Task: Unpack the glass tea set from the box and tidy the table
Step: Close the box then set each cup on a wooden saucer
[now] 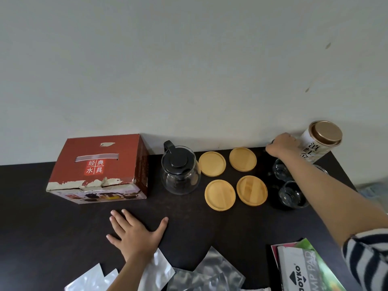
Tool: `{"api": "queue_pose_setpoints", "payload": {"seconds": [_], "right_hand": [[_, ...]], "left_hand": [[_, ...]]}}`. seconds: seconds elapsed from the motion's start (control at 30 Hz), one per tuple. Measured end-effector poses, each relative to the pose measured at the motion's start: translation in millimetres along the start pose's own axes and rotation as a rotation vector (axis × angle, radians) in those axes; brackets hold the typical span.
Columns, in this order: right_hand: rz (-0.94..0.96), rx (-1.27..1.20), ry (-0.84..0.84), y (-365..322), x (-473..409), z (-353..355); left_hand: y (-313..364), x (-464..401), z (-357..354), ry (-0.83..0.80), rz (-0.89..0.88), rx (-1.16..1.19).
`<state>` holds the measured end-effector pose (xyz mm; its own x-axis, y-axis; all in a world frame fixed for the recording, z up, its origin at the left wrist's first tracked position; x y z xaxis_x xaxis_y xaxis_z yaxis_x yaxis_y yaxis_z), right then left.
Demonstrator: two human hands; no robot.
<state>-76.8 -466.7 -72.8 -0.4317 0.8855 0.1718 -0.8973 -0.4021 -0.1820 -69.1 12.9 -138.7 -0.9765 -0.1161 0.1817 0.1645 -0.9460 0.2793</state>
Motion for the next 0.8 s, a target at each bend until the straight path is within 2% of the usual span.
{"api": "queue_pose_setpoints", "payload": {"seconds": [0.13, 0.37, 0.53, 0.8], "right_hand": [[0.032, 0.011, 0.001, 3.6, -13.5, -6.6], [0.047, -0.081, 0.125, -5.1, 25.6, 17.9], [0.212, -0.119, 0.216, -21.0, 53.9, 24.8], [0.401, -0.329, 0.093, -74.9, 116.2, 2.7]], "left_hand": [[-0.8, -1.2, -0.1, -0.005, -0.007, -0.001], [-1.9, -2.0, 0.2, -0.006, -0.007, 0.007], [-2.6, -1.4, -0.6, 0.009, -0.008, 0.006], [-2.7, -1.0, -0.6, 0.007, 0.001, -0.002]]}}
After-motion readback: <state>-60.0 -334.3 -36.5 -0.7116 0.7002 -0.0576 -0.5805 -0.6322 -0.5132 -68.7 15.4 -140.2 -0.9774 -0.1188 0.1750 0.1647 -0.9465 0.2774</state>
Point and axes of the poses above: each hand's wrist, its own x-axis away from the middle knuckle, its own z-axis out of the back of the hand, y = z × x, the point moved 2 cm from there along -x, towards the middle knuckle, and after that the axes turned 5 degrees about y, right-handed, at the moved point
